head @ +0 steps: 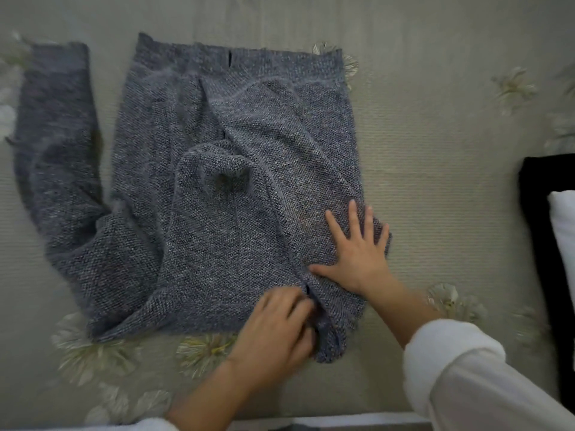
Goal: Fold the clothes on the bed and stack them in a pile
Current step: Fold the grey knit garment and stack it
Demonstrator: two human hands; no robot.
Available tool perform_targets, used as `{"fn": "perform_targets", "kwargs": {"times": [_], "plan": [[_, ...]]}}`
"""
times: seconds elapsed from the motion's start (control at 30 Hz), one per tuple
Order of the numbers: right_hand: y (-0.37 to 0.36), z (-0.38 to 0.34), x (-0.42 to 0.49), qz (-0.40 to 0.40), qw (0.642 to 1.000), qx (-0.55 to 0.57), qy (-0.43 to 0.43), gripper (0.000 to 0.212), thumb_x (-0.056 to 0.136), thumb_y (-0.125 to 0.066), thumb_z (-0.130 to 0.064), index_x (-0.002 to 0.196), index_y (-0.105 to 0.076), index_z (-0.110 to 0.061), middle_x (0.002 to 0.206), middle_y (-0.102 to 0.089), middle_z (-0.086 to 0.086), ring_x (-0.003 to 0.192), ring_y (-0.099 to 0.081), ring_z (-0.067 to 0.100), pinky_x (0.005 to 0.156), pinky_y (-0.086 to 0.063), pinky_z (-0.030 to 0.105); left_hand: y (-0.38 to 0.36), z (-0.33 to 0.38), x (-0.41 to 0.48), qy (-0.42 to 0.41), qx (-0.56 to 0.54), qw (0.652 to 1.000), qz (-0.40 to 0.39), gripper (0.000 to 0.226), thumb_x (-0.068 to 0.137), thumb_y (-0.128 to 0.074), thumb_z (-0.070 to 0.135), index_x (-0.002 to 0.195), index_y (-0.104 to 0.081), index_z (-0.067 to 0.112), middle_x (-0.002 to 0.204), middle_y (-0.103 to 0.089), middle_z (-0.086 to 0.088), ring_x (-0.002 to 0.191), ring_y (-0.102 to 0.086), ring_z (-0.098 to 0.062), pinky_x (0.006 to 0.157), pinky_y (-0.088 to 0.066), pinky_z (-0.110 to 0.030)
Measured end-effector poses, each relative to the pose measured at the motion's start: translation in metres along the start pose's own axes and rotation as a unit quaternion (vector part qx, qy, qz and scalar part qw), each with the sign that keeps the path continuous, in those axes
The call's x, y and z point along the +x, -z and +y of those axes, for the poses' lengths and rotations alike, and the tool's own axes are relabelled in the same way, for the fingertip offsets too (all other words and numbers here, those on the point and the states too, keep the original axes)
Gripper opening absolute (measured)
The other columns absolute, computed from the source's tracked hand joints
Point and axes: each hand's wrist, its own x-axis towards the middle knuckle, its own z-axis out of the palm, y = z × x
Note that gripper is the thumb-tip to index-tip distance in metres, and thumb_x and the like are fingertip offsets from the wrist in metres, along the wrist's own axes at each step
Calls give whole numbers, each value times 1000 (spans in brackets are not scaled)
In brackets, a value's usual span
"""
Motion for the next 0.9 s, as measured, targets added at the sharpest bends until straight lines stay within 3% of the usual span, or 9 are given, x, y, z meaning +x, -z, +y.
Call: {"fn": "perform_targets", "kwargs": {"times": [0.03,0.1,0.13,0.2,0.37,0.57,0.7,0.77,0.9], "plan": [[-3,-2,-2,-13,1000,7,-11,116,64,-39,-91,142,29,-40,147,42,6,136,38,35,106,18,64,1,-6,-1,44,15,999,-10,38,84,-48,35,117,-57,17,124,-55,-5,123,-47,-23,110,-34,-41],[-4,-5,-2,-27,999,25,-22,112,66,-37,-90,143,28,-42,150,38,4,138,35,34,106,17,64,-1,-16,-2,108,50,990,-80,52,92,-40,40,140,-39,20,150,-34,-6,144,-21,-24,120,-7,-44],[-3,-6,-1,-28,998,40,-29,108,68,-37,-89,144,25,-43,152,35,3,139,33,33,106,17,63,-5,-21,-4,110,65,986,-110,58,95,-35,43,149,-24,23,158,-17,-2,148,-4,-21,118,7,-40],[1,-12,1,-18,995,78,-55,98,75,-39,-83,148,13,-44,157,25,1,142,27,30,108,17,61,-13,-29,-7,85,71,986,-128,62,98,-29,45,153,-6,27,161,2,4,146,15,-14,113,19,-34],[17,-66,-6,68,970,219,-88,74,90,-53,-42,152,-15,-24,162,-1,-1,148,8,18,115,6,56,7,-49,-24,132,11,991,10,51,98,-35,33,148,-28,24,158,-19,7,141,13,0,111,22,-23],[28,-165,-13,136,969,179,105,77,91,-53,-35,152,-9,-24,162,4,-3,147,11,14,116,7,47,61,-111,-71,294,-30,928,228,40,95,-49,17,135,-48,13,154,-31,-6,146,-6,-16,118,0,-41],[15,-224,-8,-17,975,141,172,92,88,-56,-54,150,10,-37,158,25,-4,145,20,26,115,1,58,98,-167,-104,424,-71,836,341,50,88,-43,28,132,-49,6,146,-37,-18,136,-29,-34,111,-19,-47],[5,-242,-3,-100,980,84,147,105,82,-59,-63,147,20,-40,154,34,1,143,24,35,112,0,64,112,-198,-118,505,-172,757,377,54,87,-42,32,133,-46,5,138,-44,-21,128,-37,-35,108,-25,-46],[5,-260,11,-121,986,-35,110,122,72,-63,-71,145,27,-34,155,27,12,142,11,46,107,-19,70,128,-257,-125,576,-425,586,380,33,96,-45,31,113,-57,4,108,-59,-19,106,-56,-32,91,-46,-42]]}}
